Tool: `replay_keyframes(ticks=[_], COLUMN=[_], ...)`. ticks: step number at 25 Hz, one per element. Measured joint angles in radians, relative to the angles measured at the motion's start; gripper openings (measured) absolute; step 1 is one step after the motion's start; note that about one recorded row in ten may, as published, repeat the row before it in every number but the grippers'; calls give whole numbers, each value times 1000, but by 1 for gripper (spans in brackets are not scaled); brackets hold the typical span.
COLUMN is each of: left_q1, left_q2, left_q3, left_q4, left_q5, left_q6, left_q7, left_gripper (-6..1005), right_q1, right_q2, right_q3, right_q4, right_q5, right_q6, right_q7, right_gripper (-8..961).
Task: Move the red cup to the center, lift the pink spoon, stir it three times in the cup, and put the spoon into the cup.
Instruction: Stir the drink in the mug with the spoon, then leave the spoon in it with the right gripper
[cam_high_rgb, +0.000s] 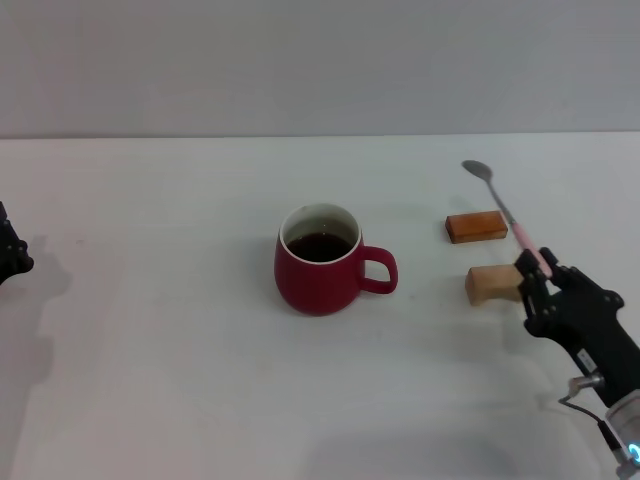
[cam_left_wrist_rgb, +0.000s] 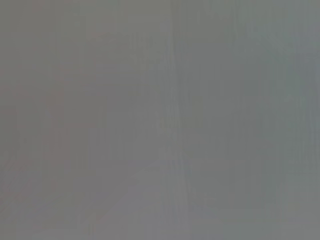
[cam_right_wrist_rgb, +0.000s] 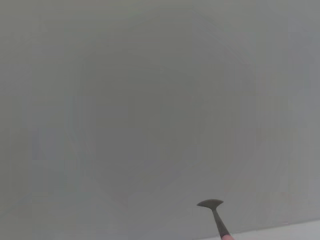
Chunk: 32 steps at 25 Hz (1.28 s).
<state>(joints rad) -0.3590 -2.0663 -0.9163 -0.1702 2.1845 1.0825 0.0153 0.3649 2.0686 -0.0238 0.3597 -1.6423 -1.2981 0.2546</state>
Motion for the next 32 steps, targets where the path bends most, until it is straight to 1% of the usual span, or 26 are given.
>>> replay_keyframes(ticks=[2,5,7,9,12,13,14,17,18,19,21,23,24,26,27,28,29,32], left_q1=[0,0,0,0,1,1,1,0,0,-1,-1,-2,-2,-2,-4,-5,-5,-5], left_q2=[0,0,0,0,0,0,0,0,0,0,0,0,0,0,0,0,0,0], left_q3=[0,1,1,1,1,1,1,1,1,1,1,1,1,1,1,1,1,0], left_q4=[0,0,0,0,0,0,0,0,0,0,0,0,0,0,0,0,0,2], left_q5=[0,0,0,0,0,0,0,0,0,0,0,0,0,0,0,0,0,-1], left_q6=[0,0,1,1,0,0,-2,-11,-11,-14,-17,-19,-19,-19,-22,-22,-22,-24], left_q7=[0,0,0,0,0,0,0,0,0,0,1,1,1,1,1,1,1,1], left_gripper=[-2,-2,-2,-2,-2,-2,-2,-2,-2,-2,-2,-2,-2,-2,-2,-2,-2,-2], right_q1=[12,43,69,92,122,138,138,135,107,107,72,29,8,-37,-72,-126,-126,-223], right_q2=[-4,-15,-31,-53,-100,-145,-145,-204,-245,-245,-278,-298,-301,-295,-275,-234,-234,-108], right_q3=[5,9,9,10,27,58,58,119,204,204,305,431,492,610,704,840,840,1125], right_q4=[3,13,44,88,183,274,274,419,539,539,643,742,781,839,880,931,931,1015], right_q5=[-35,-53,-52,-52,-51,-52,-52,-51,-49,-49,-55,-72,-83,-103,-113,-131,-131,-207], right_q6=[-1,17,53,78,115,163,163,212,279,279,376,504,575,719,822,979,979,1302], right_q7=[0,1,1,-26,-91,-143,-143,-281,-422,-422,-543,-649,-692,-769,-830,-931,-931,-1066], right_gripper=[163,163,163,163,162,162,162,162,162,162,162,162,162,162,162,162,162,163])
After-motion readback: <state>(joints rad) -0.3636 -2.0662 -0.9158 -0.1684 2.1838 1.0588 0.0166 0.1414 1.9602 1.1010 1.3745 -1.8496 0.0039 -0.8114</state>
